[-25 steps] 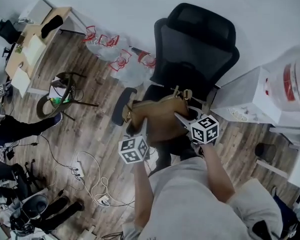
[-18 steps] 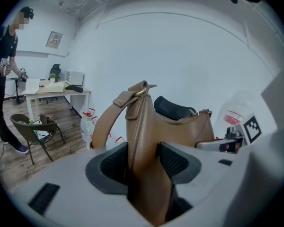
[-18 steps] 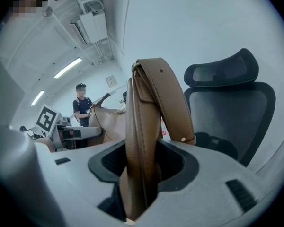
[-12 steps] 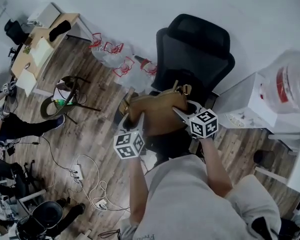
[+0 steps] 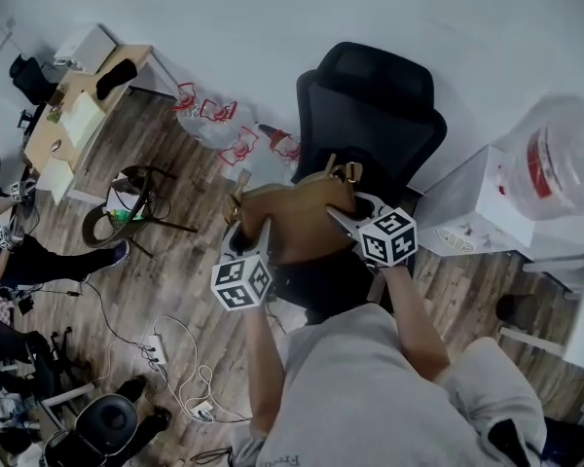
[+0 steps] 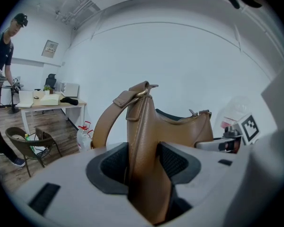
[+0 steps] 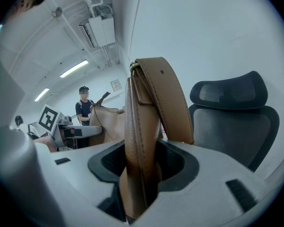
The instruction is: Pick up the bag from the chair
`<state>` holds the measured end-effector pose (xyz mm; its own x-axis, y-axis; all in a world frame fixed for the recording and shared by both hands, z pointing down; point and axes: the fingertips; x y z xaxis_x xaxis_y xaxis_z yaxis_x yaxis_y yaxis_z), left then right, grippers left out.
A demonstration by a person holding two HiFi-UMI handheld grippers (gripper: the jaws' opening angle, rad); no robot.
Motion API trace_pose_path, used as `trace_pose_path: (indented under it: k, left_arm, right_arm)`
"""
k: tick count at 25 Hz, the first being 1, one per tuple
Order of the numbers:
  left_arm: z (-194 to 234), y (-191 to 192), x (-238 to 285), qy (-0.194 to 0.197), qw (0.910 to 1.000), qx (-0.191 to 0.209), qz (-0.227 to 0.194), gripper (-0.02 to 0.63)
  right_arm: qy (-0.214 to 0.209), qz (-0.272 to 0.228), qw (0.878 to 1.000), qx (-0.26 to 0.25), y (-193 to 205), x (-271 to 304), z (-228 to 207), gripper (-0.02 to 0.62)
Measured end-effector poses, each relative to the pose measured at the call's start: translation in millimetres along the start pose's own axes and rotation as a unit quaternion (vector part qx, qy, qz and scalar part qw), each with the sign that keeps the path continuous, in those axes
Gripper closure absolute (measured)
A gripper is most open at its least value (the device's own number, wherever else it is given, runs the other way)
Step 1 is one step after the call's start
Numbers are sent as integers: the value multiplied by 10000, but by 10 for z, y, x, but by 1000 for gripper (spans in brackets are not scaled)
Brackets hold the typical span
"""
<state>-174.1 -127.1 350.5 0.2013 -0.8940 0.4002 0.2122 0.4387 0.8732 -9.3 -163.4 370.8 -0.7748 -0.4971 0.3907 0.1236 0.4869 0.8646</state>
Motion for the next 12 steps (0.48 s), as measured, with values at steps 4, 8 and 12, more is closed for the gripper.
trace_pose_path:
  k: [4, 8, 12]
  left_arm:
    - [-31, -126, 32, 24, 9999, 42, -92, 405]
    - [-61, -228, 63, 62, 9998, 90, -166, 405]
    - [-84, -309, 97, 60, 9997, 140, -196, 403]
  right_arm:
    - [-3, -104, 9999, -32, -136, -14, -33, 413]
    - [17, -196, 9998, -55, -241, -30, -65, 413]
    - [20, -258, 9997, -28, -311, -39, -95, 413]
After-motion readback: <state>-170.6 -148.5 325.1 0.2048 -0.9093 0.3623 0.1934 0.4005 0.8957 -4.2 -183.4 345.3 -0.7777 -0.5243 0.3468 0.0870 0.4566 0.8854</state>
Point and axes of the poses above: the fingertips, and each gripper's own axes: x forward along the fingers, z to its left, y out of its underside, and after that the axes turned 2 degrees about -x, right-handed
